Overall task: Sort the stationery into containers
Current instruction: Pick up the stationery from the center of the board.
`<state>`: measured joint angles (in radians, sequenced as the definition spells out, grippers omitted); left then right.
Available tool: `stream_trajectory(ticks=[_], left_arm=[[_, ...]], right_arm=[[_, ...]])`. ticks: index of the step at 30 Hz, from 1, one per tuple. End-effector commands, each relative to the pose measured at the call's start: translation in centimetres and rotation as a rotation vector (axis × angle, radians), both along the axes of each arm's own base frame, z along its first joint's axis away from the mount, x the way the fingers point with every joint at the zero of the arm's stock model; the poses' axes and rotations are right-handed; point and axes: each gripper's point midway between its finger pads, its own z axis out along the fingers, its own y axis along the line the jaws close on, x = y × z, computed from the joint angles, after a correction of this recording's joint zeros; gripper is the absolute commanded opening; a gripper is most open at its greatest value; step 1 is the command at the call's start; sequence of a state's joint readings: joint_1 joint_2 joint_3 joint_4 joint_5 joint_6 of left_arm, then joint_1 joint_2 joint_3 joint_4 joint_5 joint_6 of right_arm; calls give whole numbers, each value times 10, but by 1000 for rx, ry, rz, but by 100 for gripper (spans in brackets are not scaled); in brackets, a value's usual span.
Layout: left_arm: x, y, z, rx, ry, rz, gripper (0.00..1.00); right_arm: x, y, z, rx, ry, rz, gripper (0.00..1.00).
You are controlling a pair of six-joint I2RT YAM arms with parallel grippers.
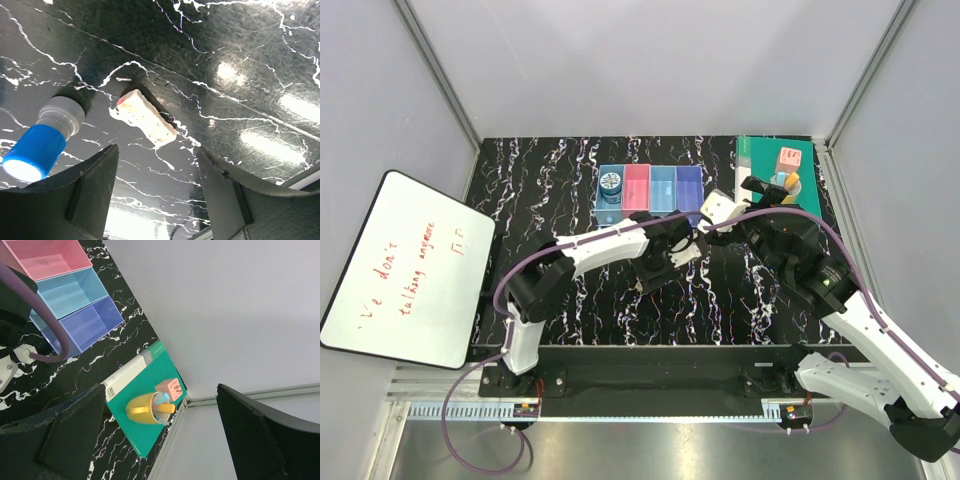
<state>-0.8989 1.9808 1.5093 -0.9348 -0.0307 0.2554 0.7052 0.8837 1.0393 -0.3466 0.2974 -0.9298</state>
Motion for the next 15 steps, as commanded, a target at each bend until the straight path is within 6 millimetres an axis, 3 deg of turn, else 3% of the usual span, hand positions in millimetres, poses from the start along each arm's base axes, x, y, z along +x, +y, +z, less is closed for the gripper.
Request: stream_trajectory(ticks=[1,15], left_arm=[[4,-6,-2,-4,4,26,68],[7,-10,-20,-10,63,50,52]], right_arm=[[-1,0,13,42,-21,-3,100],[-1,3,17,60,-21,4,100]])
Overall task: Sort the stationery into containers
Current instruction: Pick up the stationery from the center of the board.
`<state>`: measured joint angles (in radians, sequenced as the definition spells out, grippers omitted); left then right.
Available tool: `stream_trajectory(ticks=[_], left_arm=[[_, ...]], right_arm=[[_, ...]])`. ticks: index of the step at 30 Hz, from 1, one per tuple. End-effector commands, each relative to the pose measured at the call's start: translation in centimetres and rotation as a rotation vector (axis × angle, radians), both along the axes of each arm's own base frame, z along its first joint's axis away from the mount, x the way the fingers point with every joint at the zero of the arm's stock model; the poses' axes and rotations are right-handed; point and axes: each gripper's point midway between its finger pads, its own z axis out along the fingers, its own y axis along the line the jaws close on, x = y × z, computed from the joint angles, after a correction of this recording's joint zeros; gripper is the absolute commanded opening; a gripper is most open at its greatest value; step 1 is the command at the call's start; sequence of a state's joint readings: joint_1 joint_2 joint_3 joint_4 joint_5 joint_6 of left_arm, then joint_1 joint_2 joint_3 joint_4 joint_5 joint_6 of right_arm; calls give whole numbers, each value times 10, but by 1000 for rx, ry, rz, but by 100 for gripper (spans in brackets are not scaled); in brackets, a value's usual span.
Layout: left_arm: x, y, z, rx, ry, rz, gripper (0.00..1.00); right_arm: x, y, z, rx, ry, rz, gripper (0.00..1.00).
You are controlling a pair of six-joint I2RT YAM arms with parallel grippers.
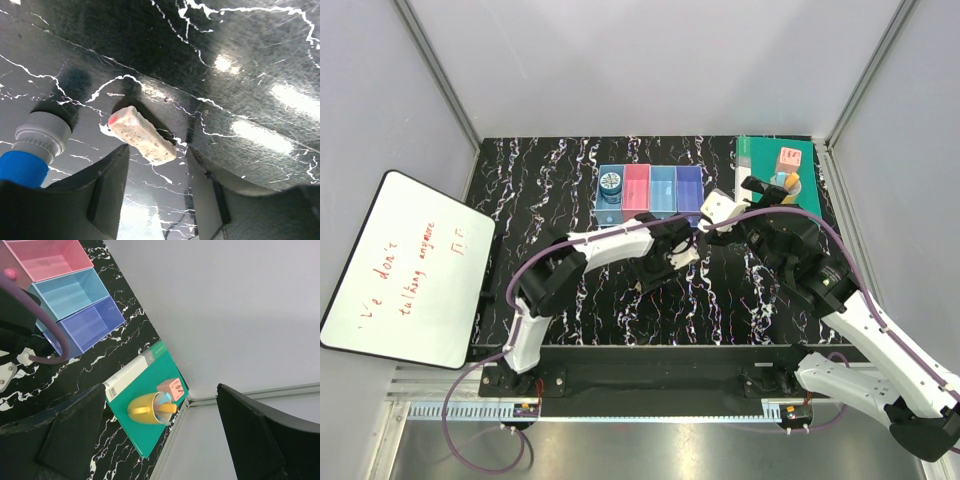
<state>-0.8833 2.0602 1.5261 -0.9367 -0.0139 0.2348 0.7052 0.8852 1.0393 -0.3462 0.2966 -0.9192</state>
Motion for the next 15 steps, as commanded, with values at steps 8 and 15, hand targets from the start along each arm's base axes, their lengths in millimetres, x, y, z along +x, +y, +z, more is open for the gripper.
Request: stream_trajectory(ticks=[8,15], left_arm=[[7,-15,-1,-52,20,14,35],[7,-18,1,-62,23,-4,13]], right_arm=[[0,4,19,52,-25,9,100],[0,4,21,54,-29,10,100]])
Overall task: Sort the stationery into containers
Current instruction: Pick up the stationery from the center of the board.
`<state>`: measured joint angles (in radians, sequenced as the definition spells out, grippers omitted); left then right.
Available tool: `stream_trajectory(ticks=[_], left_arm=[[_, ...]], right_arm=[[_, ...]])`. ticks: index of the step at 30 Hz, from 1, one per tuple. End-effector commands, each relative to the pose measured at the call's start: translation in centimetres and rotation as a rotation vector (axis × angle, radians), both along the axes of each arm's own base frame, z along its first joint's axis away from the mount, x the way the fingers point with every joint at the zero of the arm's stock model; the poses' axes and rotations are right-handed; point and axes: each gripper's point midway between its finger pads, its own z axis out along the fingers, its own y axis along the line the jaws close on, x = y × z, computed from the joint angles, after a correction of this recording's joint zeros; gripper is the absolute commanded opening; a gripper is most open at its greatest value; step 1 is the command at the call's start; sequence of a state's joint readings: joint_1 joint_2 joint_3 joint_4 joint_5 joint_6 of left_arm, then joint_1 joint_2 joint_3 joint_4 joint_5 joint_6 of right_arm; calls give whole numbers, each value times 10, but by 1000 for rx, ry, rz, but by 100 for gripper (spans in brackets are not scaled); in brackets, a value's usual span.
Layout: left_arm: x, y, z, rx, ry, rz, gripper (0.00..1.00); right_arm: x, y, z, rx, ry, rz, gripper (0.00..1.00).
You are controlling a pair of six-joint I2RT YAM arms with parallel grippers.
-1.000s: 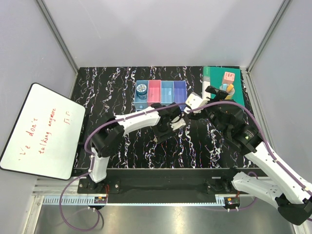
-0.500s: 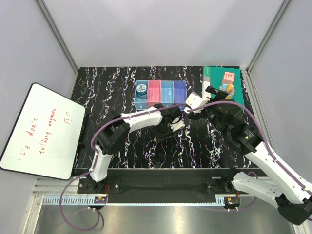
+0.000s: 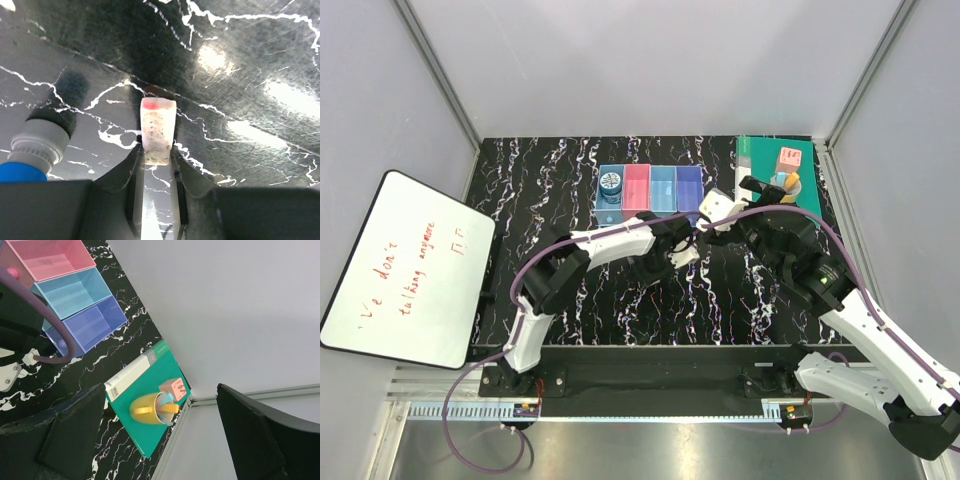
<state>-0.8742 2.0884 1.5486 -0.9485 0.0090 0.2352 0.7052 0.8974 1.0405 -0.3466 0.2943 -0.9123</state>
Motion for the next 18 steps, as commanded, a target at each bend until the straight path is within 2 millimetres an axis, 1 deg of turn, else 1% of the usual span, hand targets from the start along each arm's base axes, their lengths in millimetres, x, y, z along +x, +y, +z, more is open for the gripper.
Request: stream_trajectory(ticks=[1,4,9,12,13,18], left_arm=[[7,-17,7,-67,-9,-11,13],[6,-21,12,-86,-8,-19,11],[8,-28,30,-135,-30,-40,8],[10,-35,50,-177,-65,-62,6],[13,-38,60,-200,-86,-64,4],[24,-46,98,-266,-173,-79,3]], right_arm=[[-2,3,23,52,-39,10,100],[-1,2,25,53,-43,9,100],[-1,2,24,49,-43,9,100],[-1,3,24,48,-44,11,100],[-1,2,26,49,-48,8,100],[0,2,26,44,-49,8,100]])
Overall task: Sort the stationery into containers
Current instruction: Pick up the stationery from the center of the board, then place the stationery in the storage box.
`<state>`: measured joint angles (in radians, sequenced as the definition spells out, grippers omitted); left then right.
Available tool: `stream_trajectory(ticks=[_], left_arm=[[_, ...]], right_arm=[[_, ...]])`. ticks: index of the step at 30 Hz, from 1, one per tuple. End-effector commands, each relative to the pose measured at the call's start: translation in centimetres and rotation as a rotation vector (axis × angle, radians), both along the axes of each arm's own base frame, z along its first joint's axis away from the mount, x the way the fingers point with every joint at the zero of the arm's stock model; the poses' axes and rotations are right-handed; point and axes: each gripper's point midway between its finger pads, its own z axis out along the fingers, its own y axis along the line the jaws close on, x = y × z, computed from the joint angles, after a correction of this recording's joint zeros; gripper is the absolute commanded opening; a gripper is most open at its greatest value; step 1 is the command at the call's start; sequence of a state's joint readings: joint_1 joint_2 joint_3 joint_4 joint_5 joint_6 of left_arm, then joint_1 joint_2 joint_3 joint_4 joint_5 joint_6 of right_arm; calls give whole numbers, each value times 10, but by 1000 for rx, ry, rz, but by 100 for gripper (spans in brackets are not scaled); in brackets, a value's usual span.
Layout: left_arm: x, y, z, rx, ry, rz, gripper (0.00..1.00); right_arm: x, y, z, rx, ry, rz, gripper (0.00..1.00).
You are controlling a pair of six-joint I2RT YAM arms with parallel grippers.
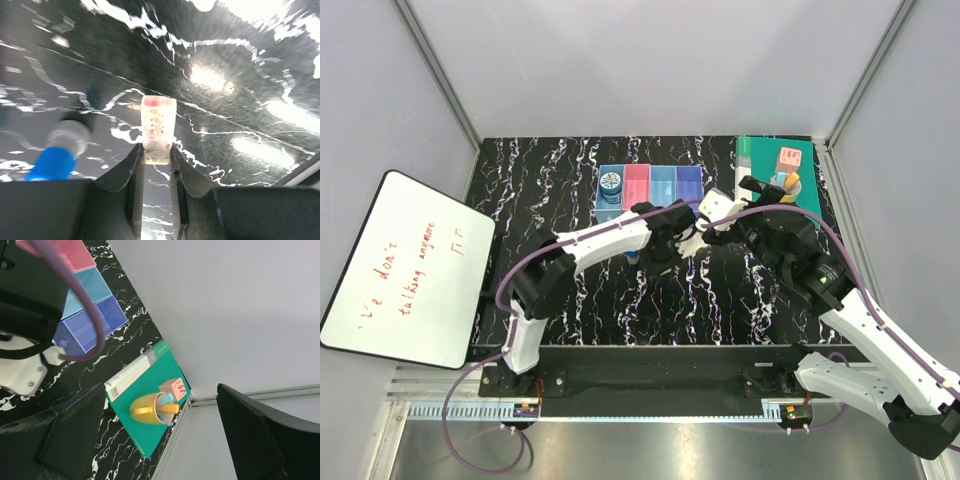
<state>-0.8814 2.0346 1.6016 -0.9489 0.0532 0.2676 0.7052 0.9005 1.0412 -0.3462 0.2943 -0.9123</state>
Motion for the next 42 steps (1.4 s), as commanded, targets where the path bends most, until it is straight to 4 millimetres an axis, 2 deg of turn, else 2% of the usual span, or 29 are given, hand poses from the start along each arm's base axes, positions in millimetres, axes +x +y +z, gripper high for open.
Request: stream_trajectory(ticks=[1,5,8,12,13,15,16,17,18,19,20,22,23,24,27,33,42], left_arm=[[21,-26,76,-177,-156,-32,3],[32,-26,104,-205,-235,-26,3],[53,-16,118,-201,-300,31,2],[91,13,118,-182,-321,144,2],[107,26,121,-185,-332,188,2],[125,38,119,-179,-337,229,2],[139,54,119,-171,-346,268,2],[147,60,114,-164,-346,285,2],[157,64,117,-170,-357,303,2],[169,77,119,-170,-367,333,2],[177,82,113,-165,-366,346,2],[193,92,117,-178,-384,374,2],[198,93,109,-172,-373,383,2],[204,94,110,-179,-377,390,2],[212,97,97,-175,-360,407,2],[215,97,71,-144,-331,406,2],[228,119,57,-90,-360,420,2]], right_arm=[[-1,2,27,46,-51,8,100],[0,2,27,44,-53,8,100],[0,2,27,43,-54,7,100],[1,2,26,36,-58,7,100],[1,2,27,38,-60,7,100],[1,2,27,36,-61,7,100],[1,2,28,39,-61,5,100],[1,2,27,35,-61,7,100],[2,3,27,34,-60,7,100],[2,3,27,34,-60,9,100],[3,3,27,34,-60,6,100],[3,4,26,32,-58,7,100],[3,3,26,32,-58,6,100],[3,4,26,32,-60,7,100],[4,3,27,34,-60,4,100],[4,3,26,32,-60,0,100],[3,3,25,40,-55,3,100]])
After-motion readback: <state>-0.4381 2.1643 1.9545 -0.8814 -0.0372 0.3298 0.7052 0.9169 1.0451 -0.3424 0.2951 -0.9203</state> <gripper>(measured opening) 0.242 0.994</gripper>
